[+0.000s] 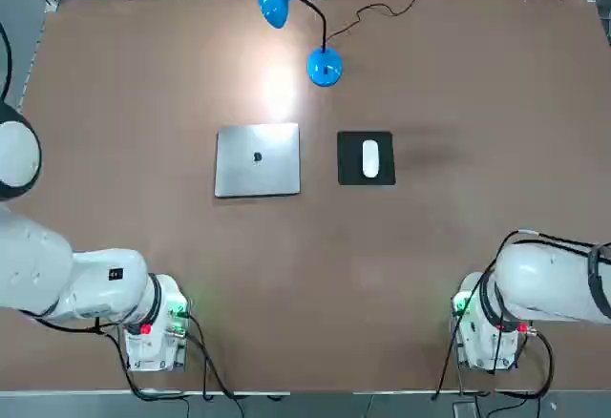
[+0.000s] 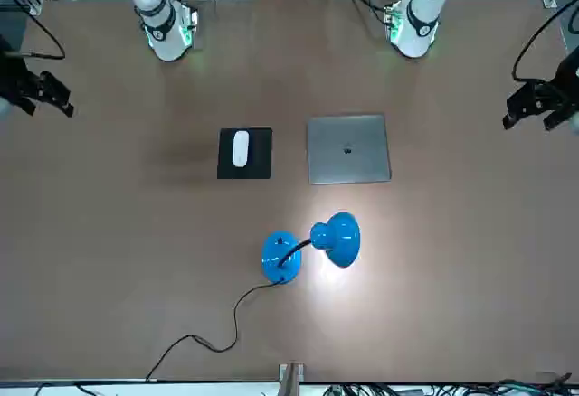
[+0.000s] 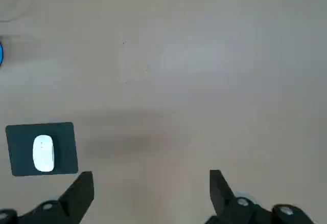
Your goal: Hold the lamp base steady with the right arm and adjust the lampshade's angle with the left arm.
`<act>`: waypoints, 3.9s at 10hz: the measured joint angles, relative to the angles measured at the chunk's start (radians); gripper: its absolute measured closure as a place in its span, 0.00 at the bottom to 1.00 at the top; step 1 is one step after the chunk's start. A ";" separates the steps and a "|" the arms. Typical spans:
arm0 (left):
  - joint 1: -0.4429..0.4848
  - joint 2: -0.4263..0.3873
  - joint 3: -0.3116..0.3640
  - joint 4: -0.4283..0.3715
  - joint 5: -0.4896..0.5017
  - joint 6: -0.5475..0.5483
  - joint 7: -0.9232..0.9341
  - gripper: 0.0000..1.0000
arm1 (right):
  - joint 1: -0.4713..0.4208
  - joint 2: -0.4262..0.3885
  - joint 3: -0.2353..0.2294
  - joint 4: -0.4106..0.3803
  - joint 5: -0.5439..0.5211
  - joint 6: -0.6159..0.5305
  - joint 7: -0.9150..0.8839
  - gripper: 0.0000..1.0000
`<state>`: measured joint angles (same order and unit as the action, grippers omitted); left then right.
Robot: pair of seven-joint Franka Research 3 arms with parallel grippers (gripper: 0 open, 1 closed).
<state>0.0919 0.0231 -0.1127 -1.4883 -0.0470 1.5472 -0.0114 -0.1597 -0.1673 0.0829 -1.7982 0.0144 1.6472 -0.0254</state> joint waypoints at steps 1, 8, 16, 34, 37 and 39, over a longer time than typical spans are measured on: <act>0.000 0.000 0.001 0.000 0.000 0.002 0.000 0.02 | 0.000 0.000 0.000 0.000 0.000 -0.002 0.000 0.00; -0.012 0.023 -0.009 0.016 0.000 0.008 -0.089 0.01 | 0.052 0.049 0.039 -0.011 0.126 0.093 -0.044 0.00; -0.012 0.123 -0.043 0.133 -0.003 0.117 0.380 0.01 | 0.143 0.505 0.383 -0.091 0.131 0.927 -0.064 0.00; -0.131 0.494 -0.321 0.316 -0.216 0.348 1.004 0.01 | 0.482 1.226 0.239 0.489 -0.135 1.328 -0.066 0.47; -0.134 0.539 -0.363 0.319 -0.244 0.420 1.196 0.01 | 0.491 1.246 0.239 0.520 -0.135 1.328 -0.064 0.58; -0.135 0.568 -0.368 0.319 -0.244 0.462 1.207 0.00 | 0.498 1.266 0.239 0.542 -0.135 1.328 -0.064 0.62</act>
<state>-0.0430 0.5912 -0.4803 -1.1691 -0.2910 2.0096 1.1956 0.3385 1.0984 0.3218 -1.2557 -0.1203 2.9756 -0.0896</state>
